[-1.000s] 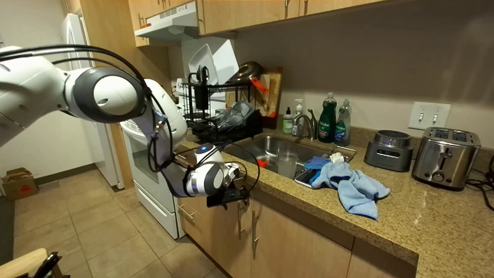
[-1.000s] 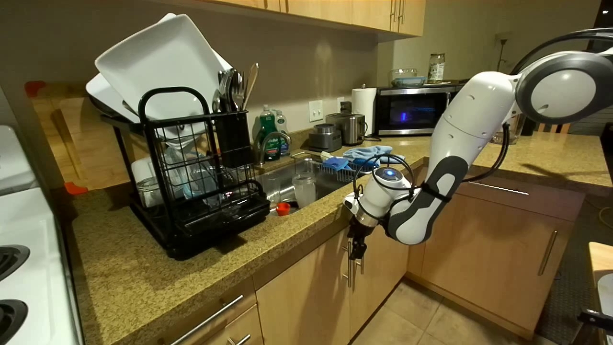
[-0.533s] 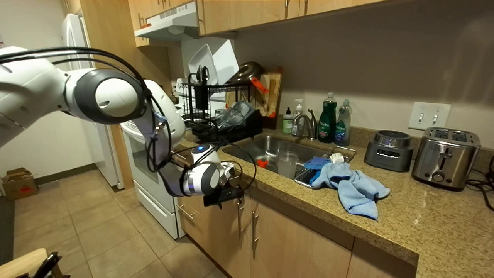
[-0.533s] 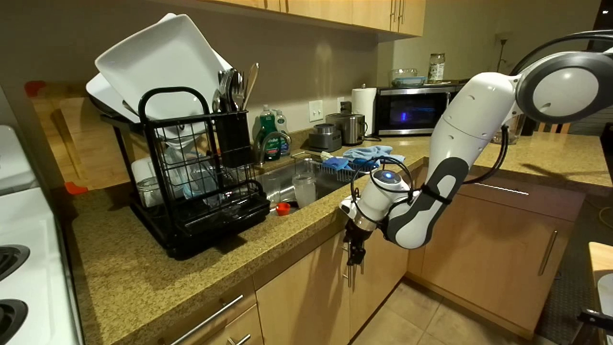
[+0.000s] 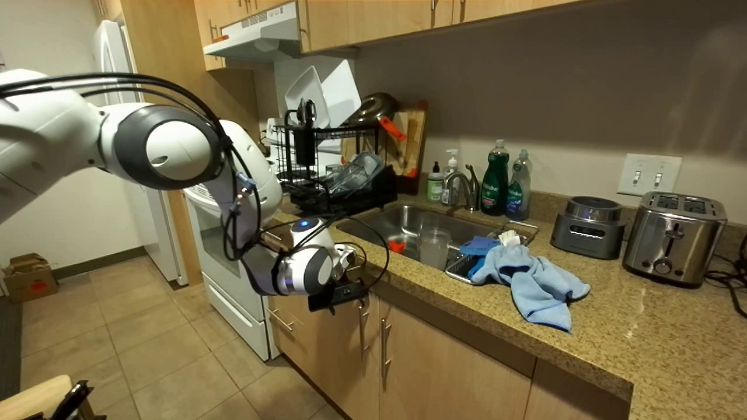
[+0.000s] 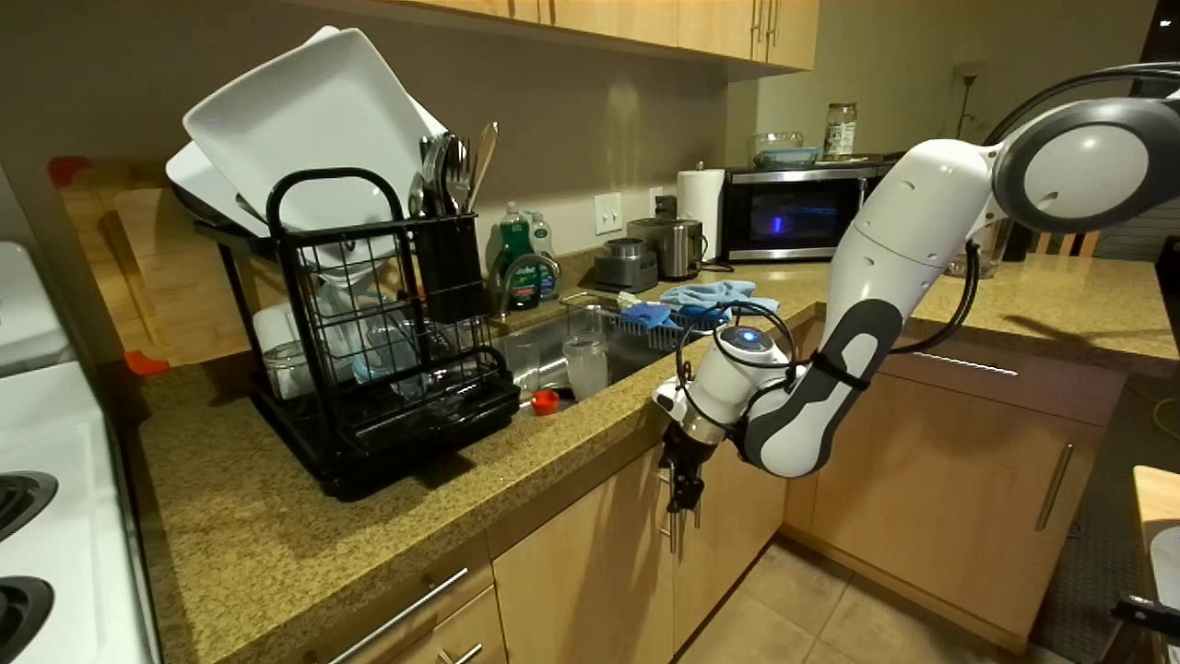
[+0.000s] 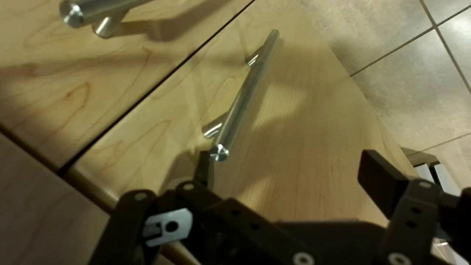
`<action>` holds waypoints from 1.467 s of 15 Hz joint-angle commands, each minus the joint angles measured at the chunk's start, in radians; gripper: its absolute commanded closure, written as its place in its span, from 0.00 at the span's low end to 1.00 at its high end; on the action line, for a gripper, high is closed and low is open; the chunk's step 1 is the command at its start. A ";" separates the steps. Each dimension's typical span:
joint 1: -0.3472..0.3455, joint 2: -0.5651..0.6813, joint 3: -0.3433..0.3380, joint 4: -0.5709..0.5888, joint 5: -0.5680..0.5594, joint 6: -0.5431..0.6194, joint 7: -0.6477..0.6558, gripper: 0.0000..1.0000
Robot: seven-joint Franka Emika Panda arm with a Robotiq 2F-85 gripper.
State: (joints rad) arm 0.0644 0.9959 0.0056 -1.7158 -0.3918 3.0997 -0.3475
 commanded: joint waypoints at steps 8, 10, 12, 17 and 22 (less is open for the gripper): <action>0.000 -0.005 -0.013 -0.021 -0.029 -0.029 -0.034 0.00; 0.014 -0.005 -0.032 -0.020 -0.036 -0.028 -0.031 0.00; 0.033 -0.004 -0.052 -0.019 -0.043 -0.031 -0.029 0.00; 0.015 -0.001 -0.026 -0.024 -0.051 -0.039 -0.052 0.00; 0.000 0.006 -0.008 -0.023 -0.052 -0.051 -0.077 0.00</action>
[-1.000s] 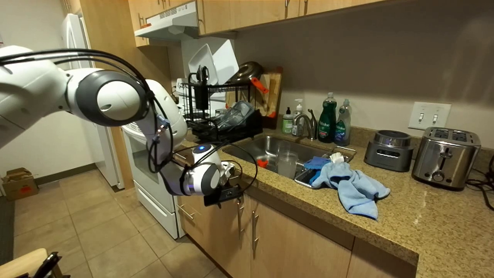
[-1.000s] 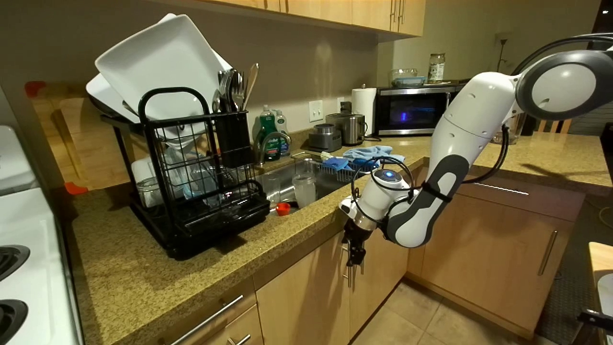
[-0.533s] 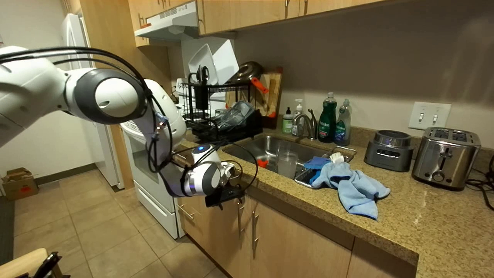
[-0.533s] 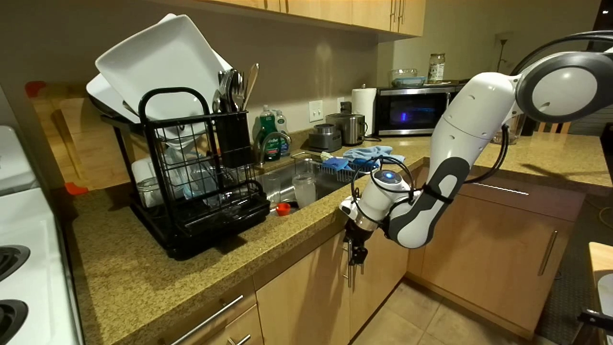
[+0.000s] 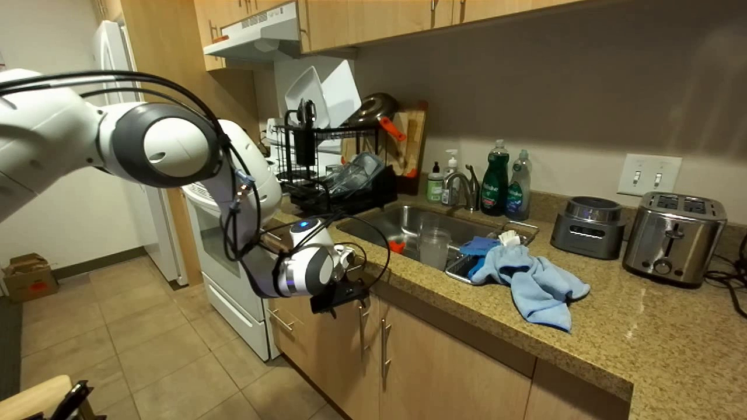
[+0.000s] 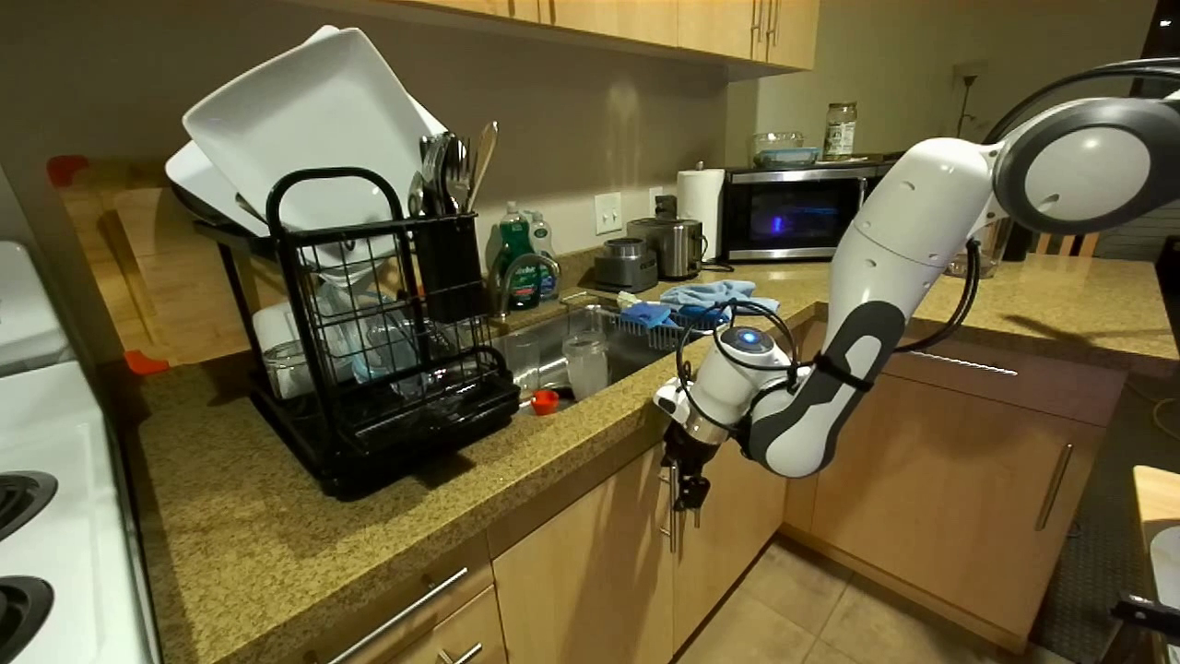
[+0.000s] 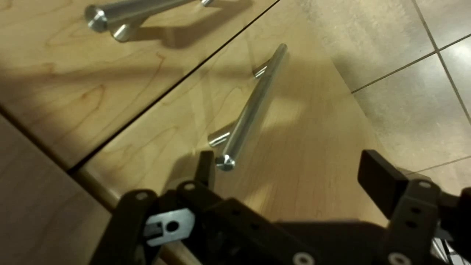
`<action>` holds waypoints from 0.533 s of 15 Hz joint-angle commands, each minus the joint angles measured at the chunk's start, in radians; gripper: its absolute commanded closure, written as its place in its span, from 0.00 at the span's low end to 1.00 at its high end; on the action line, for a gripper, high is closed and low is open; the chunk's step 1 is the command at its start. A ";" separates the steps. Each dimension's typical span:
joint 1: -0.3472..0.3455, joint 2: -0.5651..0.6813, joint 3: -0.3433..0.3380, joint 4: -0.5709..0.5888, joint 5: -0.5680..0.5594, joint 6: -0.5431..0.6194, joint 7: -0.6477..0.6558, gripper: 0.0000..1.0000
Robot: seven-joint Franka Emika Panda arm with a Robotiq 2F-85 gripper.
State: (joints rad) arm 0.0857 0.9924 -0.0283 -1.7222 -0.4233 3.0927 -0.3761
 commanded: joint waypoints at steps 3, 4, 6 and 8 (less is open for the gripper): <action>-0.023 0.014 0.026 -0.021 -0.026 -0.052 -0.064 0.00; -0.021 0.016 0.024 -0.022 -0.029 -0.052 -0.068 0.00; -0.028 0.017 0.032 -0.028 -0.038 -0.060 -0.079 0.00; -0.037 0.021 0.045 -0.029 -0.040 -0.098 -0.097 0.00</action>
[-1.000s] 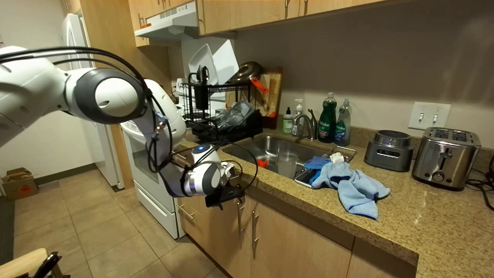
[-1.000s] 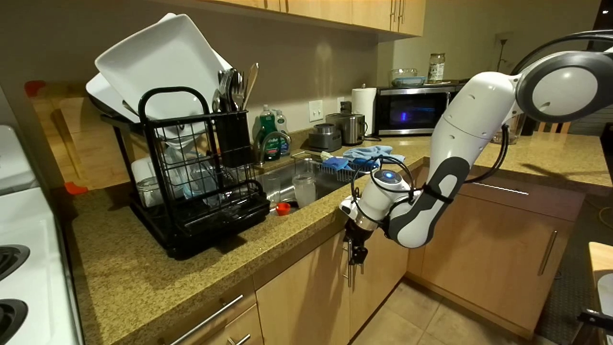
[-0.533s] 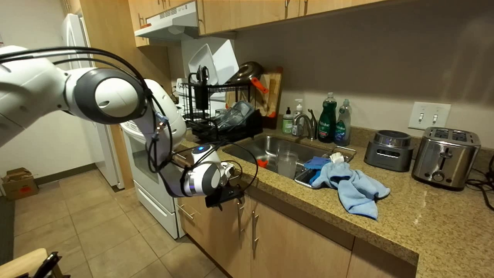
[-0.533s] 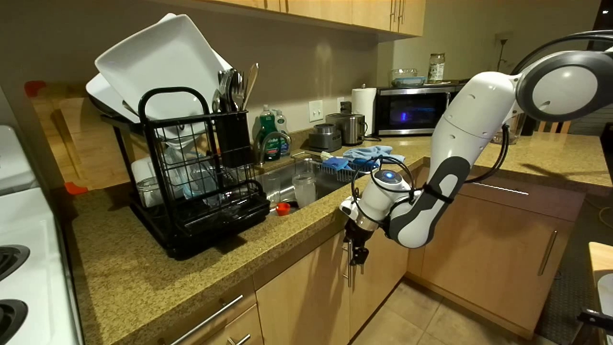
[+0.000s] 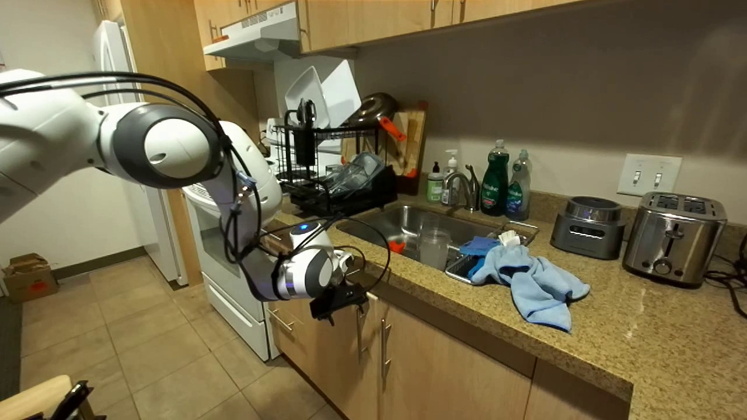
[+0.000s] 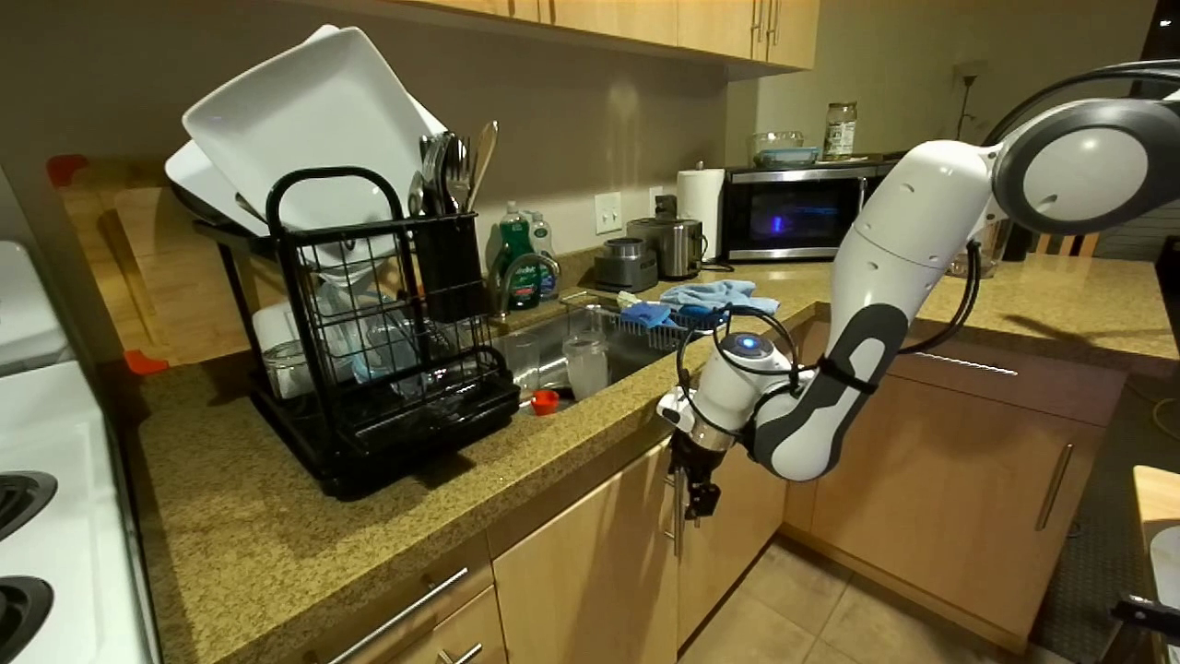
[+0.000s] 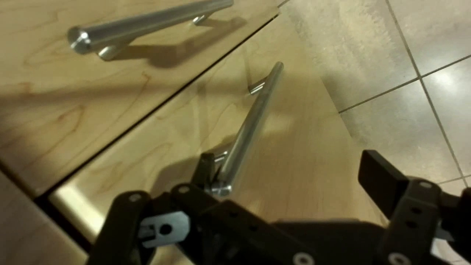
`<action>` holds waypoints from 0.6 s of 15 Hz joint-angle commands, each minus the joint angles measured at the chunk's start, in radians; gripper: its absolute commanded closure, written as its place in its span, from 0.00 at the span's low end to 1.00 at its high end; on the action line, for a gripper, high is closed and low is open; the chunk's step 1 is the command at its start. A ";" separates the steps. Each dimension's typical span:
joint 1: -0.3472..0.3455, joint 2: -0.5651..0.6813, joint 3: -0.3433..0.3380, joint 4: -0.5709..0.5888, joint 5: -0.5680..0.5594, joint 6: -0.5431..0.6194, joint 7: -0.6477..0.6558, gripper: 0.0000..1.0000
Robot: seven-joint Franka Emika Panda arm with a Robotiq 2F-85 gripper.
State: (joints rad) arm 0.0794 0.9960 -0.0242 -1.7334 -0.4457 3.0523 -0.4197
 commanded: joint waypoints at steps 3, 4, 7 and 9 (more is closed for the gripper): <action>-0.061 0.012 0.076 -0.023 -0.010 -0.084 -0.087 0.00; -0.067 0.011 0.084 -0.024 -0.007 -0.085 -0.090 0.00; -0.075 0.012 0.095 -0.024 -0.004 -0.082 -0.092 0.00; -0.081 0.010 0.103 -0.028 -0.005 -0.078 -0.094 0.00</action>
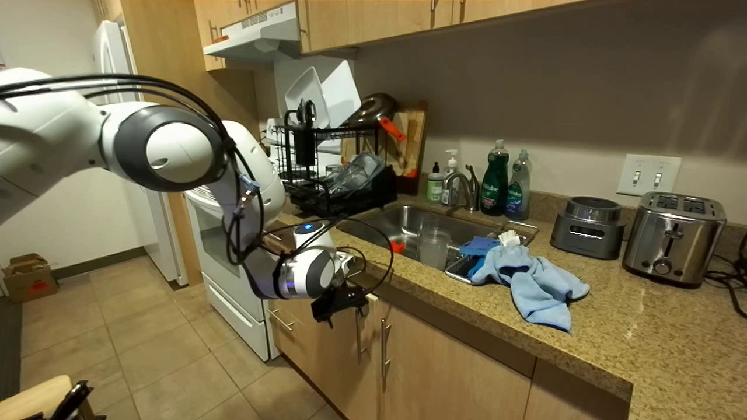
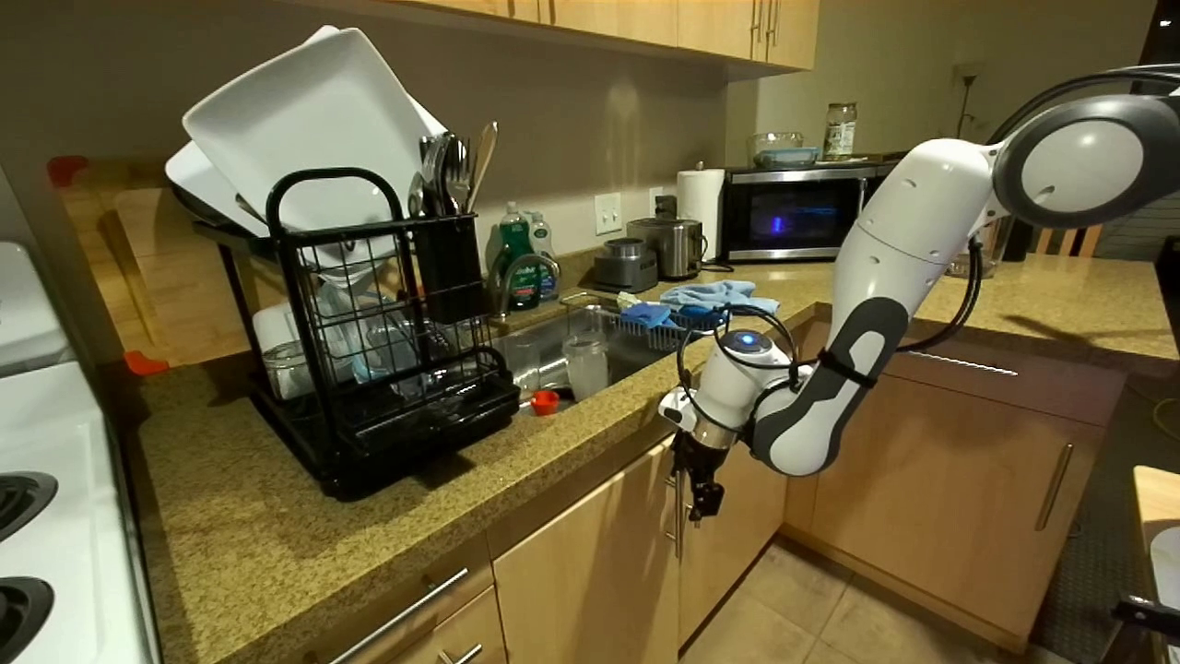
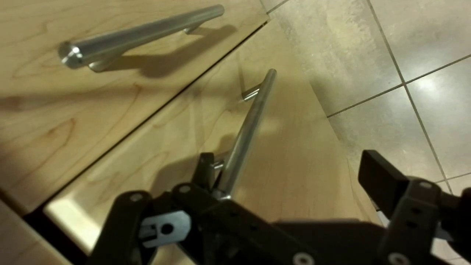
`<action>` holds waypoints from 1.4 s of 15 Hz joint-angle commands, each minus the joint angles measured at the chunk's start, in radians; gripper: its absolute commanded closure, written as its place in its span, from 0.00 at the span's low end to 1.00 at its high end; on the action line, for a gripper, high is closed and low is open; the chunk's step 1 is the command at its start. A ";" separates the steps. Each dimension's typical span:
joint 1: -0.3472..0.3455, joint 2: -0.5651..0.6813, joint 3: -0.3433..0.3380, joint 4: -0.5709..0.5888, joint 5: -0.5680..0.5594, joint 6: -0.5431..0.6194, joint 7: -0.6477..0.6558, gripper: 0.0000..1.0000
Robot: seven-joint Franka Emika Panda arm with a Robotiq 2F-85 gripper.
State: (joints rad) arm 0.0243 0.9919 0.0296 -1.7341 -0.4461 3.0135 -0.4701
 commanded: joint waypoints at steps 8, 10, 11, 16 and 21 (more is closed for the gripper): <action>-0.050 0.003 0.087 -0.049 -0.004 -0.035 -0.056 0.00; -0.063 0.000 0.103 -0.059 -0.004 -0.039 -0.068 0.00; -0.064 -0.003 0.108 -0.066 -0.005 -0.038 -0.071 0.00; -0.097 -0.020 0.149 -0.102 -0.002 -0.039 -0.097 0.00; -0.102 -0.045 0.158 -0.147 -0.003 -0.035 -0.094 0.00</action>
State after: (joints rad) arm -0.0788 0.9546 0.1348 -1.8061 -0.4460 3.0114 -0.5212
